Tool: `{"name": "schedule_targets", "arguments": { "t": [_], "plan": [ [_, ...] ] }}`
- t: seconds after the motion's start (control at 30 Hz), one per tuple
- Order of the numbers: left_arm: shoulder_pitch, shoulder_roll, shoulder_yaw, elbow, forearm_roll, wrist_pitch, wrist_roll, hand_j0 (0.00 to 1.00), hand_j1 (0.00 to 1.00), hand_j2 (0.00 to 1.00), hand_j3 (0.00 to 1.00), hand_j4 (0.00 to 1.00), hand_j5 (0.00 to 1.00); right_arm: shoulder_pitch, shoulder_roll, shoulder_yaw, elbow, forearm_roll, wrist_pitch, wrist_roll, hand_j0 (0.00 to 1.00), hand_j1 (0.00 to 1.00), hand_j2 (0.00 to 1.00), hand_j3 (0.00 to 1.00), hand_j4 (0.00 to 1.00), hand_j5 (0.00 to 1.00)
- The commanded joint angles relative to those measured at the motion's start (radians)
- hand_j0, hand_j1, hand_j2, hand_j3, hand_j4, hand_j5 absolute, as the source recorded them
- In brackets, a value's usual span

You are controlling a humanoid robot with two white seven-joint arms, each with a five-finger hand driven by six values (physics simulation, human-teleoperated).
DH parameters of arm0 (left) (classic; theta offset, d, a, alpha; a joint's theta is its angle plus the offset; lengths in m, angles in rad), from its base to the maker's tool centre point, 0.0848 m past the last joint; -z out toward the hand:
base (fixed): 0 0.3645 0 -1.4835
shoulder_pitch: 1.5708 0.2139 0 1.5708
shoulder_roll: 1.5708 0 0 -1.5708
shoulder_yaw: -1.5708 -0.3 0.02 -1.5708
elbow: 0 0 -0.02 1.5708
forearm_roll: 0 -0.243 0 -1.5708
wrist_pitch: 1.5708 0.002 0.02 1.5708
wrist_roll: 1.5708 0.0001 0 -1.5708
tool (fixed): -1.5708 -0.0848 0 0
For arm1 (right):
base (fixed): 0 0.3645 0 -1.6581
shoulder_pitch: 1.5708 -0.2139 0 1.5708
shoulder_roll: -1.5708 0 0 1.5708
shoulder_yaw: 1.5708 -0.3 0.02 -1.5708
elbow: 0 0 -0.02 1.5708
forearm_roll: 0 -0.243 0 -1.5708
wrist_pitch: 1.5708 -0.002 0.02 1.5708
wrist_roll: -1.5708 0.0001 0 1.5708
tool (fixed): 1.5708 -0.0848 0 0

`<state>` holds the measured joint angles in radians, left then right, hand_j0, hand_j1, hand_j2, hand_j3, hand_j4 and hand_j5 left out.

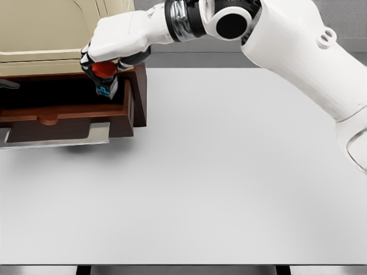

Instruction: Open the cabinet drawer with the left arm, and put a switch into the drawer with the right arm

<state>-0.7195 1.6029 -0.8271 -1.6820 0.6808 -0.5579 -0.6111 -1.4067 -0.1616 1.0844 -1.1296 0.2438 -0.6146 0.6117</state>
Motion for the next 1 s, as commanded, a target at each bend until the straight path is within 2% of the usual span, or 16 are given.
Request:
{"name": "schedule_targets", "arguments": {
  "t": [0.0, 0.1, 0.2, 0.33, 0.37, 0.4, 0.43, 0.7, 0.8, 0.83, 0.9, 0.97],
  "plan": [
    [0.000, 0.000, 0.000, 0.001, 0.005, 0.003, 0.000, 1.00, 1.00, 1.00, 1.00, 1.00, 1.00, 0.000, 0.056, 0.015, 0.060, -0.006, 0.004, -0.001, 0.34, 0.34, 0.34, 0.34, 0.34, 0.34],
    [0.000, -0.003, -0.001, 0.001, -0.001, 0.003, 0.000, 1.00, 1.00, 1.00, 1.00, 1.00, 1.00, -0.003, 0.097, 0.018, 0.109, -0.005, 0.004, -0.001, 0.34, 0.34, 0.34, 0.34, 0.34, 0.34],
    [0.000, -0.008, -0.003, 0.001, -0.001, 0.003, 0.000, 1.00, 1.00, 1.00, 1.00, 1.00, 1.00, -0.003, 0.131, 0.020, 0.119, -0.005, 0.004, -0.001, 0.35, 0.35, 0.35, 0.35, 0.35, 0.35],
    [0.000, -0.008, -0.003, 0.001, -0.001, 0.003, 0.000, 1.00, 1.00, 1.00, 1.00, 1.00, 1.00, -0.009, 0.142, 0.026, 0.120, -0.005, 0.004, -0.001, 0.39, 0.39, 0.39, 0.39, 0.39, 0.39],
    [0.000, -0.008, -0.003, 0.001, -0.001, 0.003, 0.000, 1.00, 1.00, 1.00, 1.00, 1.00, 1.00, -0.011, 0.143, 0.025, 0.136, -0.003, 0.004, -0.001, 0.43, 0.43, 0.43, 0.43, 0.43, 0.43],
    [0.000, -0.008, -0.003, 0.001, -0.001, 0.003, 0.000, 1.00, 1.00, 1.00, 1.00, 1.00, 1.00, -0.011, 0.155, 0.023, 0.165, 0.008, 0.004, -0.001, 0.77, 0.77, 0.77, 0.77, 0.77, 0.77],
    [0.000, -0.008, -0.003, 0.001, -0.001, 0.003, 0.000, 1.00, 1.00, 1.00, 1.00, 1.00, 1.00, -0.015, 0.157, 0.020, 0.175, 0.035, 0.004, -0.001, 0.99, 0.99, 0.99, 0.99, 0.99, 0.99],
    [0.002, -0.008, -0.003, 0.001, -0.003, 0.003, 0.000, 1.00, 1.00, 1.00, 1.00, 1.00, 1.00, -0.025, 0.162, 0.014, 0.175, 0.055, 0.004, -0.001, 1.00, 1.00, 1.00, 1.00, 1.00, 1.00],
    [0.000, -0.008, -0.003, -0.001, -0.003, 0.003, 0.000, 1.00, 1.00, 1.00, 1.00, 1.00, 1.00, -0.026, 0.151, 0.006, 0.119, 0.043, 0.004, -0.001, 1.00, 1.00, 1.00, 1.00, 1.00, 1.00],
    [0.000, -0.008, -0.003, -0.001, -0.004, 0.003, 0.000, 1.00, 1.00, 1.00, 1.00, 1.00, 1.00, -0.020, 0.090, 0.005, 0.070, 0.040, 0.004, -0.001, 1.00, 1.00, 1.00, 1.00, 1.00, 1.00],
    [0.000, -0.008, -0.003, -0.011, -0.004, 0.001, 0.000, 1.00, 1.00, 1.00, 1.00, 1.00, 1.00, 0.011, -0.084, -0.008, -0.076, 0.022, 0.004, -0.001, 1.00, 1.00, 1.00, 1.00, 1.00, 1.00],
    [0.000, -0.012, 0.006, -0.041, -0.014, 0.001, 0.000, 1.00, 1.00, 1.00, 1.00, 1.00, 1.00, 0.055, -0.317, -0.011, -0.235, 0.003, 0.004, -0.001, 1.00, 1.00, 1.00, 1.00, 1.00, 1.00]
  ]
}}
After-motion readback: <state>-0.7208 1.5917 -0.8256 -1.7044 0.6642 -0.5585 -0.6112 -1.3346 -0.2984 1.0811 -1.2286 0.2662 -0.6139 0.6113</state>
